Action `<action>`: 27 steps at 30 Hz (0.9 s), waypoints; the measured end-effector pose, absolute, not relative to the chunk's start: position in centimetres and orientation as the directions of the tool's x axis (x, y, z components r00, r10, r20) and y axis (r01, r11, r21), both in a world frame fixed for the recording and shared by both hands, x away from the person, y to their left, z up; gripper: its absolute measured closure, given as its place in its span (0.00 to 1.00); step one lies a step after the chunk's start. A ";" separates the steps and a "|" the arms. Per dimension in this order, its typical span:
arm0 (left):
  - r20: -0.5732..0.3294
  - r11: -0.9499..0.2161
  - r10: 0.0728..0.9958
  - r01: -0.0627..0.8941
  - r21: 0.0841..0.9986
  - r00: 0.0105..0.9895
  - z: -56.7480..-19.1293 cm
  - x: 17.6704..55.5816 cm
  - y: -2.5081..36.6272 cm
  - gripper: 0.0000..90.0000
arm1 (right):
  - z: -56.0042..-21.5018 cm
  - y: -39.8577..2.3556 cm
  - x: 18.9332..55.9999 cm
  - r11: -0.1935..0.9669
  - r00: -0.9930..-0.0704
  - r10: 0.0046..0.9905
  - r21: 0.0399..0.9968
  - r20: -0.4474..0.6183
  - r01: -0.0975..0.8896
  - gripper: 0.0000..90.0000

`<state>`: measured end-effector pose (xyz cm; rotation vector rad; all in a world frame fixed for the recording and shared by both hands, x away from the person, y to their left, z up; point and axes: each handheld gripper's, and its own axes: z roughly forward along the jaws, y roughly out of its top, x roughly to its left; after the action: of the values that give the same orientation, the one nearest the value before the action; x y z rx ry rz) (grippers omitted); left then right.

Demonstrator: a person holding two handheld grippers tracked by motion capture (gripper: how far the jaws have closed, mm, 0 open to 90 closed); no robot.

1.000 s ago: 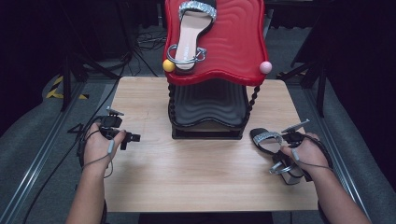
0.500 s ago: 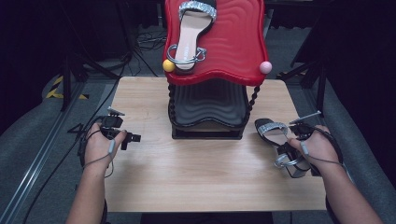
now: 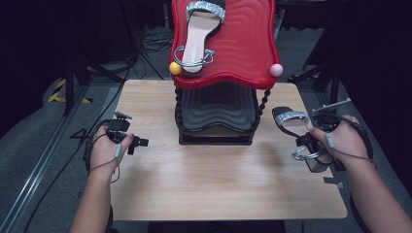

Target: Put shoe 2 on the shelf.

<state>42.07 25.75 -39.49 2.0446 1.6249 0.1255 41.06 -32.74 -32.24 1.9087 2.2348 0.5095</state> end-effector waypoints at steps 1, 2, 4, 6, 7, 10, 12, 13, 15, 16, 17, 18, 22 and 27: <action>-0.247 -0.142 0.929 0.883 0.448 0.275 -39.5 42.0 25.8 0.33 | -31.8 -32.7 41.1 0.126 -0.172 0.980 0.363 0.097 0.923 0.48; -0.244 -0.143 0.930 0.881 0.450 0.276 -39.5 42.0 25.8 0.33 | -31.3 -32.8 41.1 0.126 -0.172 0.980 0.369 0.096 0.921 0.48; -0.244 -0.143 0.930 0.883 0.447 0.274 -39.5 42.1 25.8 0.33 | -30.4 -32.8 41.1 0.124 -0.171 0.981 0.381 0.092 0.916 0.48; -0.240 -0.147 0.931 0.884 0.444 0.276 -39.6 42.1 25.8 0.33 | -29.4 -32.8 41.1 0.119 -0.168 0.981 0.391 0.092 0.912 0.48; -0.240 -0.146 0.931 0.884 0.444 0.275 -39.7 42.1 25.7 0.33 | -29.0 -32.8 41.1 0.120 -0.169 0.981 0.395 0.091 0.911 0.48; -0.245 -0.142 0.930 0.885 0.444 0.272 -39.8 42.1 25.7 0.33 | -27.7 -32.8 41.1 0.117 -0.167 0.982 0.411 0.089 0.904 0.48; -0.245 -0.147 0.929 0.885 0.441 0.276 -39.7 42.1 25.7 0.33 | -26.6 -32.8 41.0 0.114 -0.168 0.982 0.424 0.090 0.898 0.48; -0.245 -0.147 0.929 0.885 0.441 0.276 -39.7 42.1 25.7 0.33 | -26.1 -32.8 41.0 0.113 -0.168 0.982 0.431 0.091 0.895 0.48; -0.244 -0.144 0.931 0.886 0.441 0.273 -39.7 42.0 25.7 0.33 | -25.1 -32.8 40.9 0.112 -0.169 0.981 0.443 0.090 0.890 0.48; -0.243 -0.144 0.931 0.886 0.440 0.273 -39.7 42.0 25.7 0.33 | -24.6 -32.8 40.8 0.109 -0.167 0.982 0.448 0.091 0.887 0.48; -0.243 -0.144 0.931 0.886 0.440 0.273 -39.7 42.0 25.7 0.33 | -24.2 -32.8 40.8 0.107 -0.165 0.982 0.451 0.092 0.886 0.48; -0.243 -0.144 0.931 0.886 0.440 0.272 -39.7 42.0 25.7 0.33 | -24.2 -32.8 40.8 0.107 -0.165 0.982 0.451 0.092 0.886 0.48; -0.242 -0.144 0.932 0.888 0.438 0.270 -39.7 41.9 25.8 0.33 | -22.3 -32.8 40.7 0.102 -0.165 0.982 0.462 0.096 0.881 0.48; -0.247 -0.138 0.932 0.887 0.440 0.267 -39.7 41.8 26.0 0.33 | -20.4 -33.0 40.4 0.102 -0.163 0.982 0.468 0.093 0.878 0.47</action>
<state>41.79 25.97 -39.73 2.0425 1.6372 0.1164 40.41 -32.99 -20.39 1.8542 2.1369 0.6242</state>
